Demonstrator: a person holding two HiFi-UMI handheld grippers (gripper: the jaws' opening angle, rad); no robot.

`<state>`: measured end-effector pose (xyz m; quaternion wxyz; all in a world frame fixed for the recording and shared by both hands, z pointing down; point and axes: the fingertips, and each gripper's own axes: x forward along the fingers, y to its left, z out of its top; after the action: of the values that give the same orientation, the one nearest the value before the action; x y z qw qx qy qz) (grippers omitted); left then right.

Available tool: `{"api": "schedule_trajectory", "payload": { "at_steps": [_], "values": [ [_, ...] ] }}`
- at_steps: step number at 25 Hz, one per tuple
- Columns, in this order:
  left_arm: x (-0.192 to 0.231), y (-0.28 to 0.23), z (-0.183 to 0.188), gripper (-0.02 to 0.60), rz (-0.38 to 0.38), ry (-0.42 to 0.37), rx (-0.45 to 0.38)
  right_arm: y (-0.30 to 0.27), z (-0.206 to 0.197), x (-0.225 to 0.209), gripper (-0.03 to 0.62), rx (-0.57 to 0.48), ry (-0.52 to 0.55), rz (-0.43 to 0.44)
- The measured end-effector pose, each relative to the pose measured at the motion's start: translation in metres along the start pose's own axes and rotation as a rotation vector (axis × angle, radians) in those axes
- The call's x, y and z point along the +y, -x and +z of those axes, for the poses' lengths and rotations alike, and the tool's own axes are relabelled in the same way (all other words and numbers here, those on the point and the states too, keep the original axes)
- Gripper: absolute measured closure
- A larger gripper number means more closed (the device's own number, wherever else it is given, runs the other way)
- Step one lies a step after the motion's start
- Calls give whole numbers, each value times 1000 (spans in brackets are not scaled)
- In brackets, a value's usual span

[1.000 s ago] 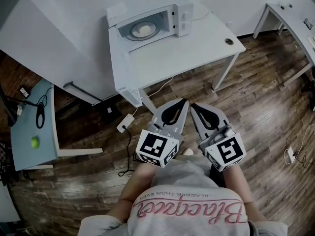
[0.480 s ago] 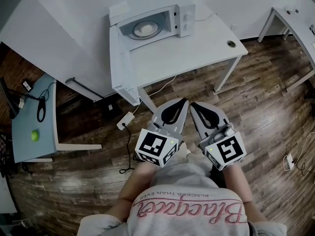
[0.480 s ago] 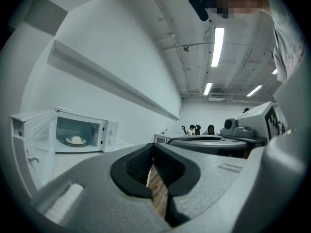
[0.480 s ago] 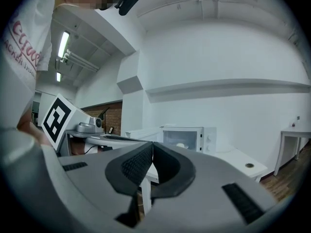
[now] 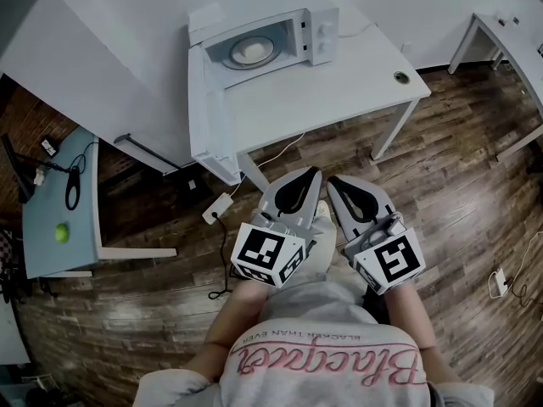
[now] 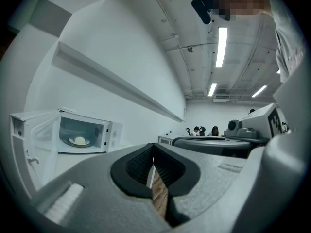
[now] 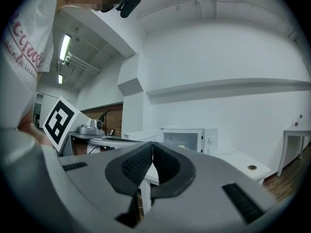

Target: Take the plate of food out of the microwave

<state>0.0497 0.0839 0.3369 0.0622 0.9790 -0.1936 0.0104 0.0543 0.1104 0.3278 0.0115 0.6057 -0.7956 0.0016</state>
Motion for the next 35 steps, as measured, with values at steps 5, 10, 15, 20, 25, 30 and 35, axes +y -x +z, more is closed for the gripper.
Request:
{"api": "schedule_trajectory", "payload": {
  "at_steps": [5, 10, 15, 20, 25, 30, 35],
  "values": [
    [10, -14, 3, 575, 11, 12, -6, -12, -1, -12, 582, 9, -1, 12],
    [15, -34, 7, 575, 0, 8, -22, -21, -2, -29, 582, 10, -1, 24],
    [27, -56, 13, 575, 6, 2, -32, -39, -1, -48, 582, 20, 24, 46],
    [49, -82, 21, 575, 37, 17, -46, -62, 6, -68, 582, 18, 42, 86],
    [71, -103, 24, 575, 66, 26, -58, -87, 9, -87, 582, 10, 64, 120],
    [95, -120, 25, 575, 102, 54, -63, -110, 5, -100, 582, 28, 63, 160],
    [124, -133, 27, 575, 152, 79, -70, -136, 0, -111, 582, 55, 64, 197]
  ]
}}
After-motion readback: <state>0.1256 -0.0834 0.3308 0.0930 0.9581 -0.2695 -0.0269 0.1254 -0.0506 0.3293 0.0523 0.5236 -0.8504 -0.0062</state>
